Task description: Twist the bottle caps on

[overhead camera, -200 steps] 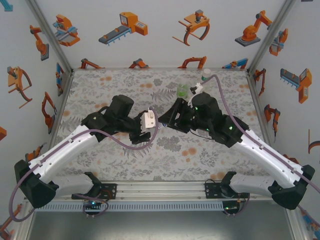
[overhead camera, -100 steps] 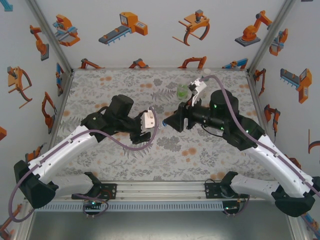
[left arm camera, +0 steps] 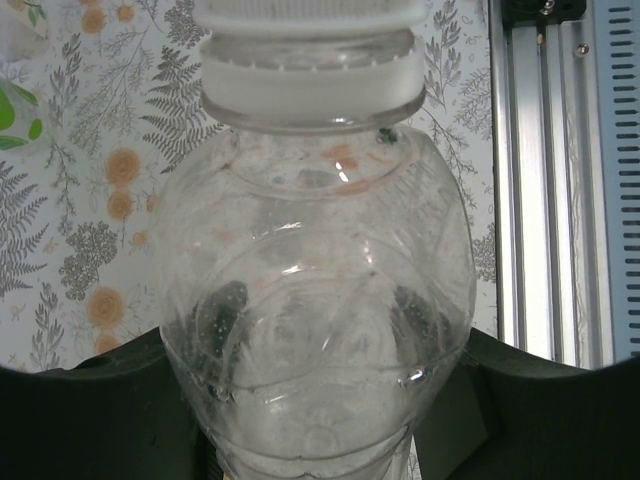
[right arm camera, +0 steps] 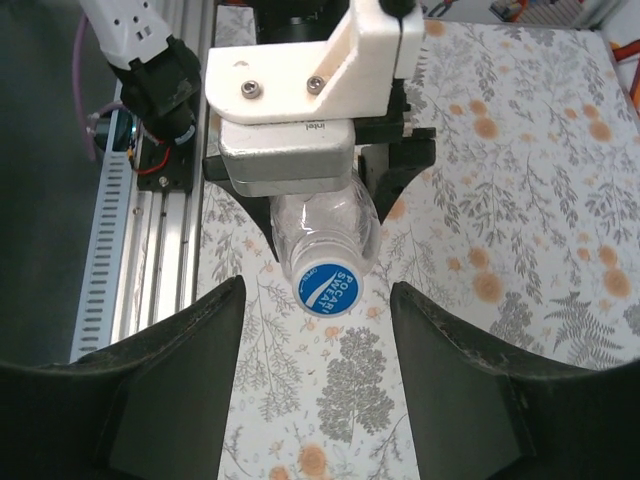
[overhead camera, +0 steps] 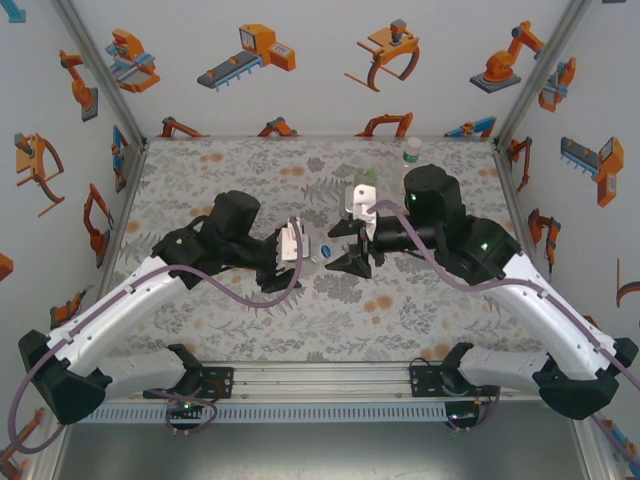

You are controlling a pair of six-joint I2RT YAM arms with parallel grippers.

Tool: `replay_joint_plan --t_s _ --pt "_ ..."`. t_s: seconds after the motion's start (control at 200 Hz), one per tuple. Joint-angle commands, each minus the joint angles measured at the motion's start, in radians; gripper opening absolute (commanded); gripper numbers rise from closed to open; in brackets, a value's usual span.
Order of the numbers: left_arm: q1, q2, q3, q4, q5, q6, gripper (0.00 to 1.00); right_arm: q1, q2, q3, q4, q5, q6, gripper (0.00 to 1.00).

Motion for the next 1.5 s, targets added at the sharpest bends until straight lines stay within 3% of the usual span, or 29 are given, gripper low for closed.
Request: replay_joint_plan --t_s 0.0,0.25,0.981,1.157,1.322,1.422,1.492 --pt "-0.006 -0.028 0.022 -0.023 0.045 0.007 0.0 -0.005 0.015 0.032 0.011 -0.07 -0.079 0.53" --pt "-0.007 -0.036 0.021 -0.025 0.042 0.01 0.0 -0.005 0.027 0.005 0.05 -0.096 -0.066 0.41" --pt "-0.007 -0.05 0.02 -0.031 0.029 0.016 0.0 -0.005 0.053 -0.002 0.055 -0.079 -0.028 0.38" --pt "-0.006 -0.052 0.021 -0.025 0.016 0.013 0.0 -0.005 0.053 -0.005 0.061 -0.073 0.011 0.3" --pt "-0.008 -0.057 0.009 0.002 -0.043 -0.004 0.0 -0.005 0.037 -0.045 0.132 0.019 0.224 0.1" --pt "-0.007 -0.059 0.004 0.016 -0.076 -0.013 0.0 -0.005 0.021 -0.095 0.207 0.114 0.458 0.0" --pt "-0.008 -0.058 0.004 0.026 -0.091 -0.018 0.0 -0.004 0.011 -0.121 0.247 0.208 0.673 0.0"
